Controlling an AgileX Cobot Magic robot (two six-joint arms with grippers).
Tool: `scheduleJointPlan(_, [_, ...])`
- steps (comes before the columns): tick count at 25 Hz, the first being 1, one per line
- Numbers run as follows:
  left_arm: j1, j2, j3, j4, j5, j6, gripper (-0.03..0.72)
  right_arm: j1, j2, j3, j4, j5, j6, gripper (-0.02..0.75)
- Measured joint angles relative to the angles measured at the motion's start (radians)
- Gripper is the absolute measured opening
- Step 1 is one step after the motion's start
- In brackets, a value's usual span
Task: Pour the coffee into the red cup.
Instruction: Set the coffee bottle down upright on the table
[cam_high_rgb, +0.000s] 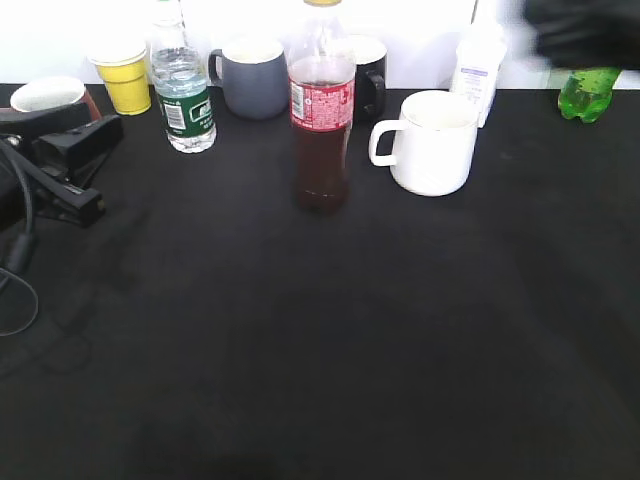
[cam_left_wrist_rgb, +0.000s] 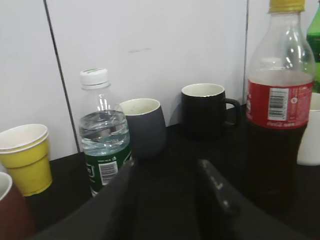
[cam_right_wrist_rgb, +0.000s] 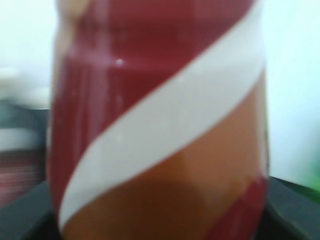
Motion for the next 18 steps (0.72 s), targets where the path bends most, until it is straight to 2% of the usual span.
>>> scheduleJointPlan(2, [0.0,0.0,0.0,0.0,0.003,-0.002,0.292,-0.116,0.005,0.0,0.002,-0.015,0.0,0.531])
scheduleJointPlan(3, [0.0,0.0,0.0,0.001,0.003,-0.003,0.292,-0.144,0.03,0.0,0.006,-0.069,-0.001,0.531])
scheduleJointPlan(6, [0.0,0.0,0.0,0.004,0.004,-0.013,0.292,-0.153,0.175,0.0,0.031,-0.271,-0.015,0.531])
scheduleJointPlan(8, [0.0,0.0,0.0,0.009,0.004,-0.028,0.292,-0.153,0.283,-0.001,0.119,-0.356,-0.041,0.531])
scheduleJointPlan(12, [0.0,0.0,0.0,0.044,0.004,-0.038,0.292,-0.153,0.472,-0.083,0.134,-0.421,-0.056,0.531])
scheduleJointPlan(18, [0.0,0.0,0.0,0.044,0.005,-0.04,0.292,-0.153,0.703,-0.222,0.136,-0.435,-0.068,0.531])
